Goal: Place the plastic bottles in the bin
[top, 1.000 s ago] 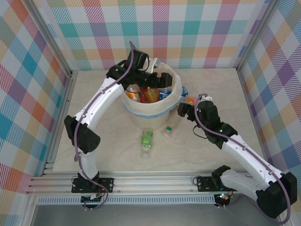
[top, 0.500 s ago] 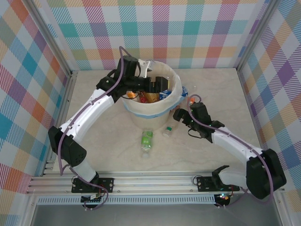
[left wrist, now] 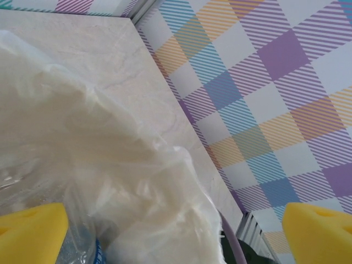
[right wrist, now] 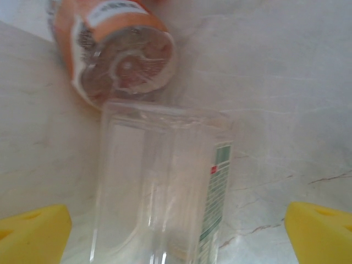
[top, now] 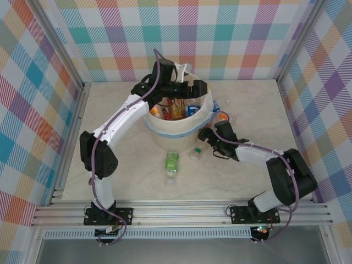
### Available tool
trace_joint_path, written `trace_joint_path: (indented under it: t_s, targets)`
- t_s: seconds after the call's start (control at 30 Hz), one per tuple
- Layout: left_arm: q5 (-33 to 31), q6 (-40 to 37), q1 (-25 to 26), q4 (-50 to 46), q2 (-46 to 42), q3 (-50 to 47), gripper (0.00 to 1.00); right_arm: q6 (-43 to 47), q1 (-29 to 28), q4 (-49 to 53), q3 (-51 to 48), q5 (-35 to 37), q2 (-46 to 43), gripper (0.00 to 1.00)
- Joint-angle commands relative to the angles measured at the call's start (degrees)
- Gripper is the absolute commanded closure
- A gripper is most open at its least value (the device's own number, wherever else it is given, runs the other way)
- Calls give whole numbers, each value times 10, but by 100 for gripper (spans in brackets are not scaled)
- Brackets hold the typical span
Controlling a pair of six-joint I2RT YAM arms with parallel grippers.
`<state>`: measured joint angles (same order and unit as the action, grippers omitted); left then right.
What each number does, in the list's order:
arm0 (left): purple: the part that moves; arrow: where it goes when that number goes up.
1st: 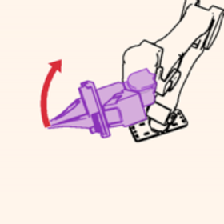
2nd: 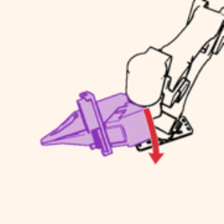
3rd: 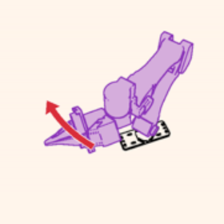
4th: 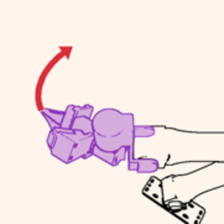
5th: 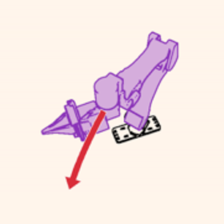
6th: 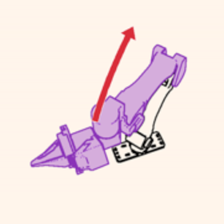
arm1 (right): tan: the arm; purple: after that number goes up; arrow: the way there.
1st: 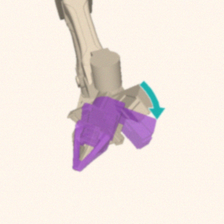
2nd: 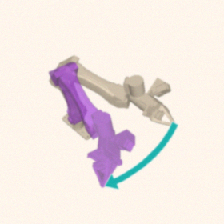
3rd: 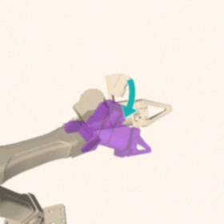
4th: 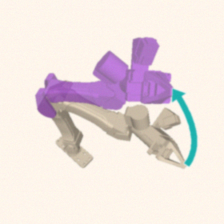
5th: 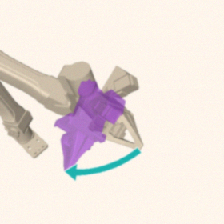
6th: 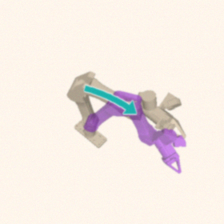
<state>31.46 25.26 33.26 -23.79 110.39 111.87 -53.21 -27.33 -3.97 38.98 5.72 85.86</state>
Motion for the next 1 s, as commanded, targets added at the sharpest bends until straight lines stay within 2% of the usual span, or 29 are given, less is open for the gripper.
trace_joint_path:
  t_s: [0.0,0.13,0.27,0.33,0.47,0.57,0.67,0.8,0.97]
  targets:
    - [3,10,4,-28,24,16,0,-31,-1,-22,2,21,21,1]
    - [10,9,4,-55,35,19,0,-38,-1,10,-7,51,23,1]
    - [-1,-4,4,-79,13,19,0,-43,0,69,-9,98,12,3]
    - [-9,-10,4,-89,-4,16,0,-41,-1,67,-19,107,2,4]
    - [-28,-16,4,-86,-54,-16,0,-7,-1,-19,-38,44,-6,5]
    - [-46,-15,4,-76,-90,-45,0,-17,-2,-35,-23,5,13,5]
    - [-58,-14,3,-73,-118,-69,0,-47,-4,-60,-27,-7,25,10]
    - [-61,-13,3,-62,-158,-99,0,-55,-4,-95,-52,5,14,26]
    - [-75,-17,-1,-53,-199,-132,0,-38,-4,-82,-69,39,-34,35]
